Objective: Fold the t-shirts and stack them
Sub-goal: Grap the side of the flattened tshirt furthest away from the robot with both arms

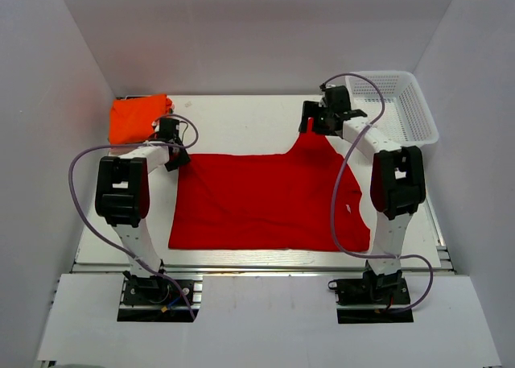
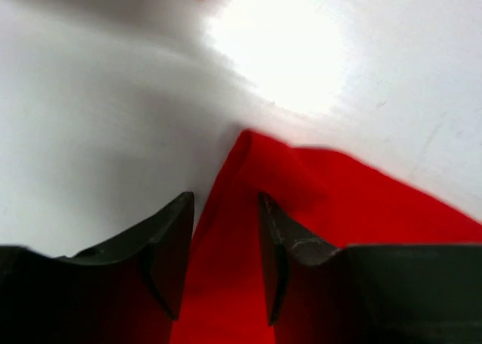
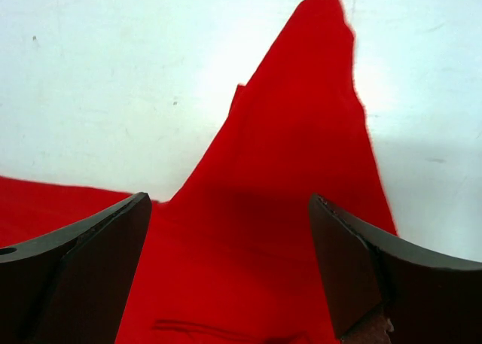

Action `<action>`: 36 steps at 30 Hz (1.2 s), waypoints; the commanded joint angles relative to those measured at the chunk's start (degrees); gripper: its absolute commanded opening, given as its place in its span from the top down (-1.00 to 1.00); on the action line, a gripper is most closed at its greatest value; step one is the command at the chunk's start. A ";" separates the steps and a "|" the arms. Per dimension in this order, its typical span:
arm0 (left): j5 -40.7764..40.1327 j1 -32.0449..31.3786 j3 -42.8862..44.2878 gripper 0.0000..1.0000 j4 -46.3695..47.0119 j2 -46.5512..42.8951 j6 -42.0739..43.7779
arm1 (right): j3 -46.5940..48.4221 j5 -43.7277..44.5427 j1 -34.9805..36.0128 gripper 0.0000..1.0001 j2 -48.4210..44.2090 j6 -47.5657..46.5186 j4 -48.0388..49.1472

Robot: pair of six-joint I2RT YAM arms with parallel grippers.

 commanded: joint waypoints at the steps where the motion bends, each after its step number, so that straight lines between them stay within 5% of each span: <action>1: 1.06 0.39 1.13 -0.01 4.12 0.13 1.16 | 3.80 0.41 -1.18 -0.81 1.16 -1.95 0.15; 12: -0.50 0.39 1.21 -0.13 9.31 3.72 3.80 | 8.89 -3.38 -3.47 -0.81 6.25 -3.44 -0.64; 16: -0.50 -0.76 1.74 0.18 9.84 5.57 5.47 | 12.06 -3.12 -3.64 -0.81 9.07 -4.06 -1.17; 21: 3.10 -0.76 1.21 1.00 10.63 6.63 6.00 | 18.19 0.38 -3.64 -0.81 15.13 -4.59 -1.52; 27: 1.16 -0.76 -2.65 1.00 12.74 3.74 7.14 | 29.89 5.49 -3.73 -0.81 25.23 -4.77 -3.19; 33: -2.87 -0.76 -6.35 1.00 13.97 -1.81 7.14 | 30.96 4.36 -3.64 -0.81 28.94 -3.10 -1.35; 36: -3.49 -0.76 -4.51 1.00 11.25 -1.81 7.14 | 28.78 3.56 -3.64 -0.56 28.94 -1.61 -1.00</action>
